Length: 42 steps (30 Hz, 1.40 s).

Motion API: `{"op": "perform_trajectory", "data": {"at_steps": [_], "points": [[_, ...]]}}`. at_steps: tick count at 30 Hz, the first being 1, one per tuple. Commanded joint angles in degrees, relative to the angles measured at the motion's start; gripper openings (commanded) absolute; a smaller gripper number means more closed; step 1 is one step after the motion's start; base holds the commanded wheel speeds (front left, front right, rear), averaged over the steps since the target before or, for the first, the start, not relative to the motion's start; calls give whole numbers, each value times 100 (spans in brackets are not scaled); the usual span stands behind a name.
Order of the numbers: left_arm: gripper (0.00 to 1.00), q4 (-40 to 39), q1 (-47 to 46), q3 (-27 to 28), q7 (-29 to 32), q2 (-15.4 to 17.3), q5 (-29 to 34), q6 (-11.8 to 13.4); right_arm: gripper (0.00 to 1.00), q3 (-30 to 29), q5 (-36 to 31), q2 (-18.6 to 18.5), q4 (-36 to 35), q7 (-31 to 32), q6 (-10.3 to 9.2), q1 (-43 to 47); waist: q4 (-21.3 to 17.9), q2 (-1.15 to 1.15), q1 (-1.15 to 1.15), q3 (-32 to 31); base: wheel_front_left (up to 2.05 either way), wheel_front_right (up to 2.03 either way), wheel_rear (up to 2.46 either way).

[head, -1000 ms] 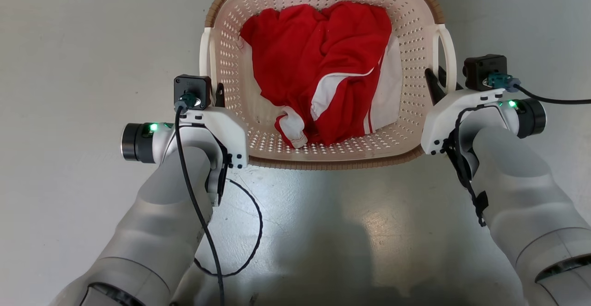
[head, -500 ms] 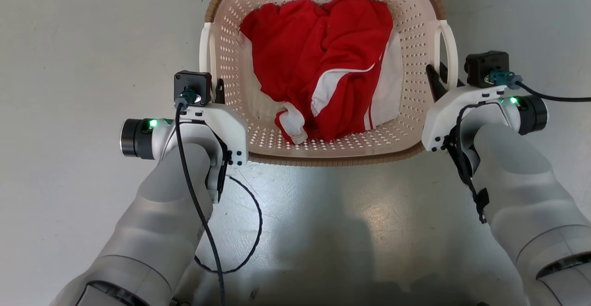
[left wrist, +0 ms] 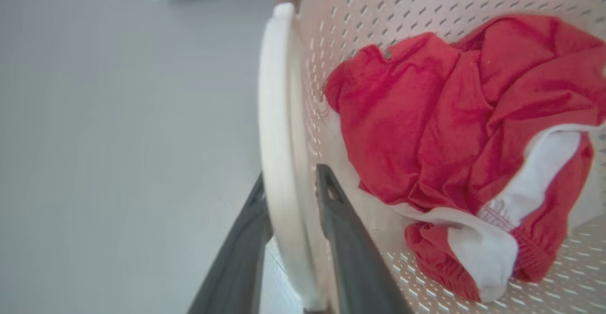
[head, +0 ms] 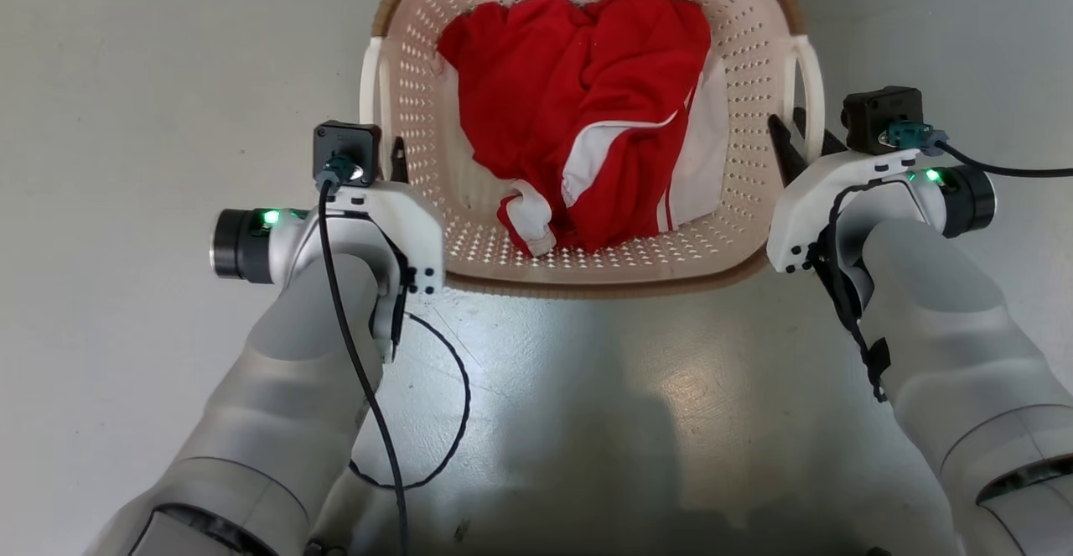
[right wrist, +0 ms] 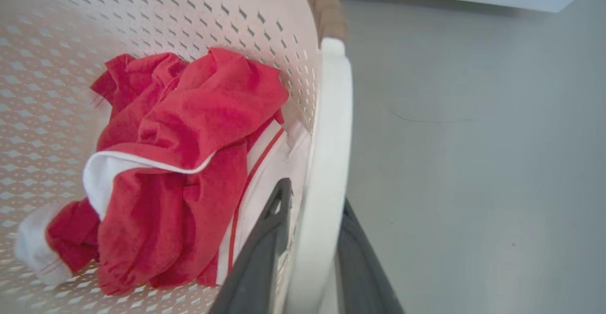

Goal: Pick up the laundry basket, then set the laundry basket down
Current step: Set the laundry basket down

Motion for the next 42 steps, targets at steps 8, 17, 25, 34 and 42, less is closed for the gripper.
{"op": "perform_trajectory", "data": {"at_steps": [8, 17, 25, 34, 42], "points": [[100, 66, 0, 143, -36, 145, 44, -1, 100, 11, -141, 137, -65, -14, 40, 171, -6, 0, 0, -44, 0, 0, 0], [100, 72, 83, 144, -36, 144, 7, -2, 100, -139, -271, 137, -65, -23, 40, 208, -30, 0, 0, -252, 0, 0, 0], [100, -15, 197, 223, -36, 144, 31, 13, 100, -222, -325, 137, -65, -86, 40, 268, -56, 0, 0, -604, 0, 0, 0], [100, -560, 664, 558, -36, 285, 306, 20, 100, -53, -124, 137, -223, -286, 40, 482, -110, 0, 0, -1207, 0, 0, 0], [100, -1477, 1434, 1117, -36, 420, 730, 81, 100, 207, 151, 137, -806, -369, 40, 989, -164, 0, 0, -1947, 0, 0, 0]]}}
